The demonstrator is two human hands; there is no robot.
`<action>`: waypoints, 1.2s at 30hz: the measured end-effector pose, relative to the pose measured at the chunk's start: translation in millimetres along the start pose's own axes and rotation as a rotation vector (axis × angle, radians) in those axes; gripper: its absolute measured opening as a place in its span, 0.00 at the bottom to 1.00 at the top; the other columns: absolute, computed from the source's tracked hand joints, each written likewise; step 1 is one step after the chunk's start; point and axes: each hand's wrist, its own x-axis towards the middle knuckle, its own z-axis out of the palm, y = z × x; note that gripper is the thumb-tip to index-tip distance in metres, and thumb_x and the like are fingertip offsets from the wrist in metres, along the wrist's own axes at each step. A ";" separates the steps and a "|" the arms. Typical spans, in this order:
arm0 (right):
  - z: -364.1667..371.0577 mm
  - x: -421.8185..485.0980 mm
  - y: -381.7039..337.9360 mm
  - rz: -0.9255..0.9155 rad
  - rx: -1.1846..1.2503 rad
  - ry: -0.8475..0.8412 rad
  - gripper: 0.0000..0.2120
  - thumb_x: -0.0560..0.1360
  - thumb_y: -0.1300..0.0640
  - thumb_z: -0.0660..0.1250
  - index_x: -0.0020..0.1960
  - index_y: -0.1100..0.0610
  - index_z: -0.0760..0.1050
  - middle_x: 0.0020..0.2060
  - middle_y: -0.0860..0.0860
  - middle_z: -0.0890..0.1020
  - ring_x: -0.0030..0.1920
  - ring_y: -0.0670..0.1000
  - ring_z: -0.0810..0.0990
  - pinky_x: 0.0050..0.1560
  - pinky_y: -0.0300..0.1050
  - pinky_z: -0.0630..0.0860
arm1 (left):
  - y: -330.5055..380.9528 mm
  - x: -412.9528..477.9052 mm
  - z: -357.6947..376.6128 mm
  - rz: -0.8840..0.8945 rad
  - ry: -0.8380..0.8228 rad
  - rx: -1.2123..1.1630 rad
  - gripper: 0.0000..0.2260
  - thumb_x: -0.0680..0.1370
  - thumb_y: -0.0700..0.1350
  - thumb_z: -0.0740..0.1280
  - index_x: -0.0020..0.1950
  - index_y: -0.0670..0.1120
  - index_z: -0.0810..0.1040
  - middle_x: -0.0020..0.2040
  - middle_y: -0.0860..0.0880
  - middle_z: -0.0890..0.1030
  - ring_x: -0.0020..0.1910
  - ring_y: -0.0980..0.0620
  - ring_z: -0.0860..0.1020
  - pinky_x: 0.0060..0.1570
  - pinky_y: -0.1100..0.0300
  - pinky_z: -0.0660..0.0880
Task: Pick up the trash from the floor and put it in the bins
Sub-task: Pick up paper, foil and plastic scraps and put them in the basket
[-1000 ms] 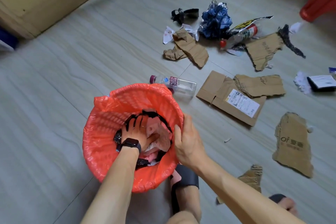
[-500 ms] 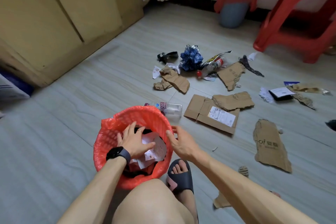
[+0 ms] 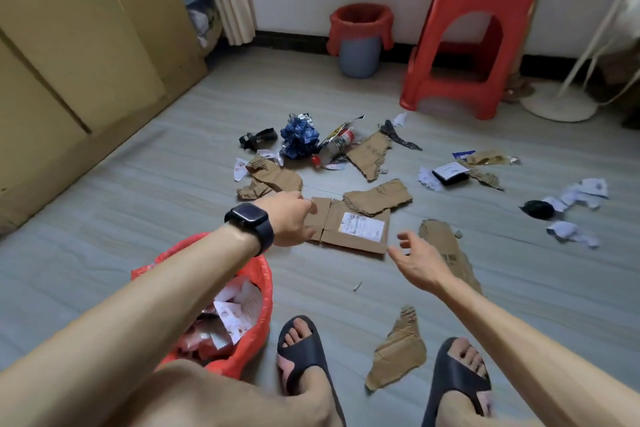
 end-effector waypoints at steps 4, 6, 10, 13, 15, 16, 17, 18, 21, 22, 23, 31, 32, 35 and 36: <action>-10.0 -5.1 37.3 0.079 -0.039 0.008 0.24 0.79 0.46 0.63 0.72 0.55 0.68 0.67 0.55 0.76 0.64 0.55 0.76 0.65 0.50 0.72 | 50.0 37.5 19.2 0.047 -0.052 0.000 0.20 0.79 0.55 0.62 0.70 0.53 0.72 0.65 0.48 0.75 0.62 0.45 0.75 0.54 0.54 0.75; -9.1 -6.2 60.7 0.141 -0.058 -0.015 0.26 0.78 0.47 0.65 0.73 0.53 0.66 0.69 0.54 0.74 0.66 0.55 0.75 0.64 0.50 0.71 | 72.9 58.0 47.3 0.049 -0.093 -0.068 0.20 0.78 0.55 0.62 0.70 0.52 0.71 0.65 0.48 0.76 0.61 0.45 0.76 0.56 0.53 0.76; 2.5 -3.1 102.9 0.224 -0.138 -0.104 0.30 0.75 0.48 0.67 0.74 0.54 0.65 0.69 0.55 0.73 0.65 0.56 0.75 0.63 0.50 0.73 | 108.6 78.5 122.6 0.043 -0.279 -0.195 0.21 0.79 0.55 0.61 0.71 0.50 0.70 0.68 0.46 0.74 0.63 0.44 0.75 0.60 0.51 0.74; 15.6 7.1 123.4 0.241 -0.177 -0.186 0.32 0.74 0.48 0.69 0.75 0.54 0.64 0.71 0.55 0.72 0.68 0.56 0.72 0.66 0.51 0.71 | 117.7 86.3 175.5 0.003 -0.384 -0.272 0.22 0.80 0.54 0.61 0.73 0.49 0.68 0.70 0.46 0.71 0.65 0.44 0.73 0.63 0.51 0.72; 27.1 15.0 132.8 0.235 -0.201 -0.250 0.33 0.74 0.48 0.69 0.75 0.54 0.63 0.71 0.55 0.71 0.70 0.55 0.71 0.67 0.49 0.70 | 117.3 91.3 204.0 -0.049 -0.423 -0.317 0.23 0.79 0.52 0.61 0.73 0.49 0.67 0.71 0.45 0.69 0.66 0.43 0.72 0.65 0.52 0.71; 35.3 20.3 139.5 0.233 -0.212 -0.282 0.34 0.73 0.48 0.70 0.75 0.54 0.63 0.72 0.54 0.70 0.70 0.55 0.71 0.67 0.49 0.70 | 116.6 95.6 218.6 -0.081 -0.443 -0.339 0.23 0.79 0.51 0.62 0.74 0.49 0.65 0.72 0.45 0.68 0.66 0.43 0.72 0.65 0.52 0.71; 42.6 24.3 143.8 0.228 -0.221 -0.310 0.35 0.72 0.48 0.70 0.75 0.52 0.62 0.71 0.54 0.70 0.69 0.55 0.71 0.67 0.49 0.70 | 115.3 99.3 230.1 -0.116 -0.452 -0.359 0.24 0.79 0.51 0.62 0.75 0.49 0.64 0.72 0.44 0.67 0.66 0.42 0.73 0.65 0.51 0.71; 50.8 28.0 148.6 0.225 -0.229 -0.344 0.37 0.71 0.47 0.71 0.76 0.50 0.61 0.70 0.55 0.71 0.69 0.56 0.71 0.67 0.50 0.71 | 113.7 103.2 241.5 -0.153 -0.455 -0.378 0.25 0.79 0.50 0.62 0.76 0.50 0.61 0.72 0.45 0.67 0.65 0.42 0.73 0.64 0.49 0.72; 74.0 37.6 159.0 0.190 -0.277 -0.405 0.42 0.68 0.40 0.73 0.76 0.41 0.56 0.65 0.53 0.69 0.65 0.58 0.72 0.64 0.53 0.73 | 109.2 119.0 265.2 -0.237 -0.388 -0.394 0.28 0.79 0.50 0.62 0.77 0.57 0.56 0.70 0.46 0.64 0.61 0.41 0.76 0.59 0.47 0.75; 80.7 38.9 160.8 0.155 -0.315 -0.402 0.40 0.68 0.39 0.73 0.74 0.39 0.58 0.63 0.52 0.67 0.64 0.57 0.70 0.62 0.53 0.74 | 108.5 124.9 270.4 -0.242 -0.348 -0.400 0.28 0.79 0.51 0.62 0.76 0.59 0.56 0.69 0.46 0.65 0.60 0.41 0.76 0.58 0.47 0.75; 86.9 39.6 161.8 0.116 -0.349 -0.393 0.36 0.68 0.40 0.73 0.71 0.38 0.60 0.61 0.51 0.66 0.63 0.57 0.69 0.61 0.53 0.74 | 108.5 130.5 274.6 -0.237 -0.307 -0.407 0.27 0.79 0.51 0.62 0.76 0.59 0.57 0.67 0.45 0.65 0.59 0.41 0.75 0.57 0.47 0.75; 108.6 62.7 174.2 0.068 -0.355 -0.421 0.20 0.68 0.44 0.74 0.48 0.47 0.64 0.50 0.49 0.69 0.51 0.55 0.72 0.48 0.52 0.75 | 126.5 168.7 298.6 -0.265 -0.173 -0.363 0.09 0.81 0.39 0.57 0.61 0.43 0.68 0.56 0.42 0.73 0.56 0.41 0.72 0.49 0.49 0.71; 105.9 67.3 175.9 0.092 -0.330 -0.441 0.20 0.68 0.44 0.74 0.47 0.47 0.64 0.49 0.49 0.71 0.50 0.55 0.74 0.48 0.51 0.75 | 127.4 169.9 298.8 -0.268 -0.178 -0.361 0.10 0.80 0.38 0.57 0.61 0.43 0.69 0.56 0.42 0.73 0.57 0.41 0.72 0.49 0.50 0.72; 86.0 82.8 183.9 0.234 -0.074 -0.402 0.17 0.65 0.49 0.78 0.44 0.45 0.70 0.42 0.46 0.79 0.44 0.51 0.78 0.41 0.39 0.73 | 129.4 171.5 296.8 -0.271 -0.197 -0.376 0.09 0.80 0.40 0.58 0.60 0.43 0.70 0.57 0.43 0.74 0.58 0.41 0.73 0.49 0.50 0.71; 74.7 89.5 187.0 0.294 0.064 -0.353 0.16 0.65 0.52 0.79 0.46 0.47 0.74 0.41 0.45 0.80 0.42 0.48 0.78 0.39 0.34 0.72 | 127.6 172.0 294.5 -0.288 -0.198 -0.401 0.08 0.80 0.41 0.58 0.58 0.44 0.70 0.57 0.43 0.75 0.57 0.41 0.73 0.49 0.50 0.71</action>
